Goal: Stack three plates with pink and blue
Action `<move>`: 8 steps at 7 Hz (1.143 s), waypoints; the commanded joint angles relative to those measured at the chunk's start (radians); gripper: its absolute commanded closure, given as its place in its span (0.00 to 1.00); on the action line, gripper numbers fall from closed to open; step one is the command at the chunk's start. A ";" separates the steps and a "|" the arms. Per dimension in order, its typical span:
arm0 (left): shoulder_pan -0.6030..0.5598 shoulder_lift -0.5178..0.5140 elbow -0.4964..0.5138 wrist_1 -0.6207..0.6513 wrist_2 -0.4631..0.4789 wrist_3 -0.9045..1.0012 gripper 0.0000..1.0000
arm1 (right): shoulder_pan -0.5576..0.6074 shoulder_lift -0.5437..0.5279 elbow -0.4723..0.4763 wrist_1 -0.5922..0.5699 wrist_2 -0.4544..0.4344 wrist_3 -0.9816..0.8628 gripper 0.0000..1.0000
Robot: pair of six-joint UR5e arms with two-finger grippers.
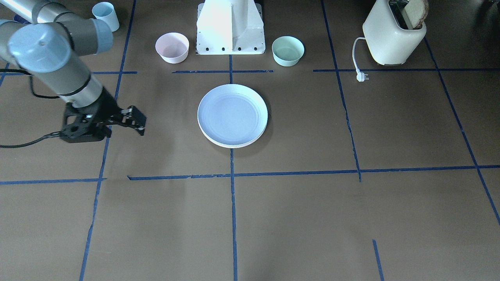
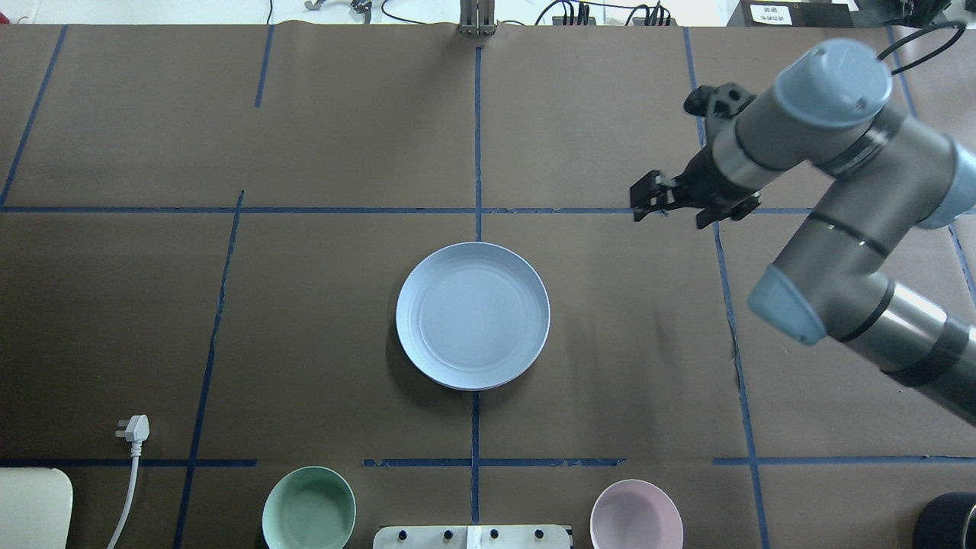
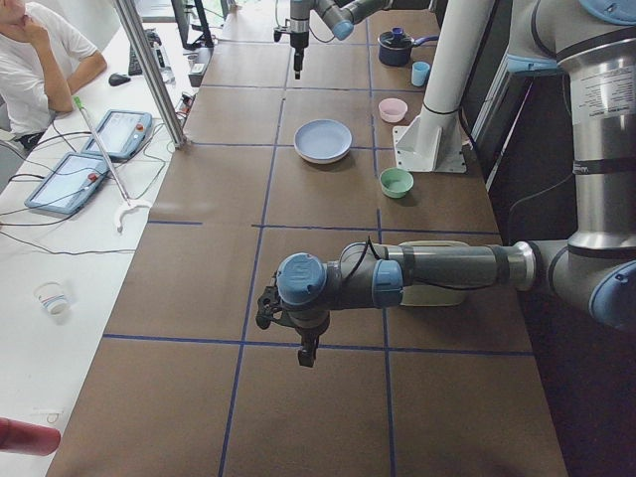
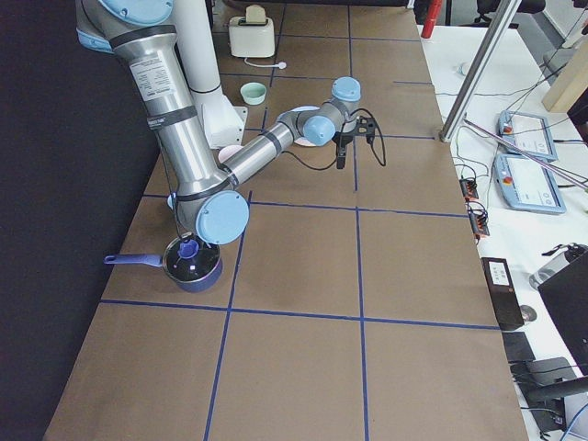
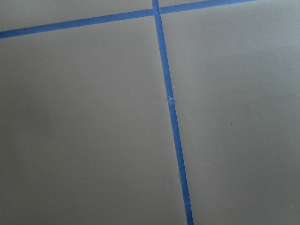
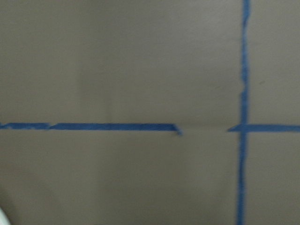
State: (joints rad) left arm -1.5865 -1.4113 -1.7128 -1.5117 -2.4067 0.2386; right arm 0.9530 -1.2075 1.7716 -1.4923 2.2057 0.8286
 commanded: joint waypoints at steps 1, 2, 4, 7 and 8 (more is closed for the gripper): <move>0.002 -0.006 0.031 0.001 0.001 0.002 0.00 | 0.252 -0.097 -0.064 -0.124 0.087 -0.526 0.00; 0.000 -0.005 0.032 -0.004 0.001 0.007 0.00 | 0.336 -0.142 -0.105 -0.124 0.106 -0.689 0.00; 0.005 -0.032 0.039 0.005 0.029 -0.001 0.00 | 0.499 -0.293 -0.110 -0.121 0.124 -0.971 0.00; 0.005 -0.026 0.027 0.004 0.057 0.001 0.00 | 0.598 -0.495 -0.098 -0.108 0.114 -1.051 0.00; 0.005 -0.021 0.021 0.004 0.073 0.004 0.00 | 0.598 -0.506 -0.098 -0.108 0.114 -1.043 0.00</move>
State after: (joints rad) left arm -1.5816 -1.4384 -1.6853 -1.5074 -2.3509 0.2400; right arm 1.5419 -1.6790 1.6716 -1.6010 2.3205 -0.2163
